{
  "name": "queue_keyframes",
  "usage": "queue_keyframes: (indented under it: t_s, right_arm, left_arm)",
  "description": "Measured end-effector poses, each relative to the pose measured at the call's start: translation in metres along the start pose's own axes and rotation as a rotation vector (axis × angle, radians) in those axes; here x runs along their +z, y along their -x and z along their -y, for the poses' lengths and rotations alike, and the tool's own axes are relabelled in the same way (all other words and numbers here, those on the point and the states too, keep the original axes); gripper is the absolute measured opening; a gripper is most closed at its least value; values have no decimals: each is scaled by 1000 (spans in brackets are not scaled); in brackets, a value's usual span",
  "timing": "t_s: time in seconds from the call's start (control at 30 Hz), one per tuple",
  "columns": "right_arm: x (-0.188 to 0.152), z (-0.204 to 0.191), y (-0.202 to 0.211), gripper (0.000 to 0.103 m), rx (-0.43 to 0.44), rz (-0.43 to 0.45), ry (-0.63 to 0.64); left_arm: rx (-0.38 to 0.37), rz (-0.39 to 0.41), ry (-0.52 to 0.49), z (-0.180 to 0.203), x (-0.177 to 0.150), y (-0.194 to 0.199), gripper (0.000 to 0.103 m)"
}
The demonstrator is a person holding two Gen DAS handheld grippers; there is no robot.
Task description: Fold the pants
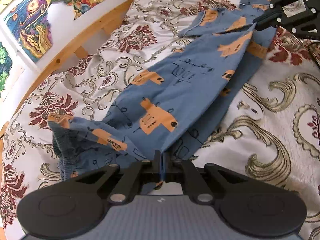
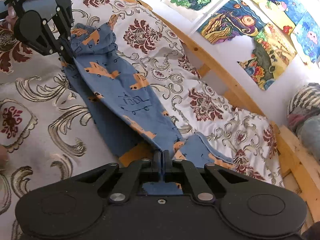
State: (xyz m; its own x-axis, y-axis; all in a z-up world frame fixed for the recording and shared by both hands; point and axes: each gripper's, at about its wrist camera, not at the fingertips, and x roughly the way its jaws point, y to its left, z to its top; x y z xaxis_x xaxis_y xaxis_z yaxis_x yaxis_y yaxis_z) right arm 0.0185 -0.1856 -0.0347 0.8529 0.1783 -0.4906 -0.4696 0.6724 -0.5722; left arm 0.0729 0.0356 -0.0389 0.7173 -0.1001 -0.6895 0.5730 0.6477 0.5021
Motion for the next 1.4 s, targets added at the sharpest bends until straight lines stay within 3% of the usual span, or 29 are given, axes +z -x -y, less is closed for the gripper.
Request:
queue_keyframes:
  t_s: [0.43, 0.6, 0.67, 0.73, 0.8, 0.87, 0.93, 1.1, 1.2, 1.4]
  right_arm:
    - [-14, -5, -15, 0, 91, -81, -78]
    - [-19, -8, -19, 2, 109, -108, -77]
    - [-19, -4, -15, 10, 113, -92, -113]
    - [-17, 0, -9, 33, 120, -85, -146]
    - [-15, 5, -1, 48, 119, -75, -185]
    - [-11, 13, 7, 59, 103, -65, -240]
    - [-9, 19, 12, 72, 72, -58, -281]
    - [-11, 39, 19, 78, 19, -72, -307]
    - [-21, 65, 19, 85, 6, -97, -316]
    - [-46, 154, -5, 85, 85, -195, -431]
  left_arm:
    - [-67, -54, -17, 0, -3, -5, 1]
    - [-100, -58, 43, -7, -2, 3, 3]
    - [-116, -60, 78, -9, -2, 7, 6]
    - [-133, -60, 118, -11, 1, 14, 6]
    - [-170, -57, 174, -14, 7, 22, 10]
    - [-204, -42, 236, -20, 17, 26, 20]
    - [-232, -34, 293, -27, 32, 24, 22]
    - [-293, 27, 437, -43, 80, 2, 32]
    - [-335, 76, 456, -36, 102, -13, 42]
    - [-472, 91, 496, 0, 122, -48, 46]
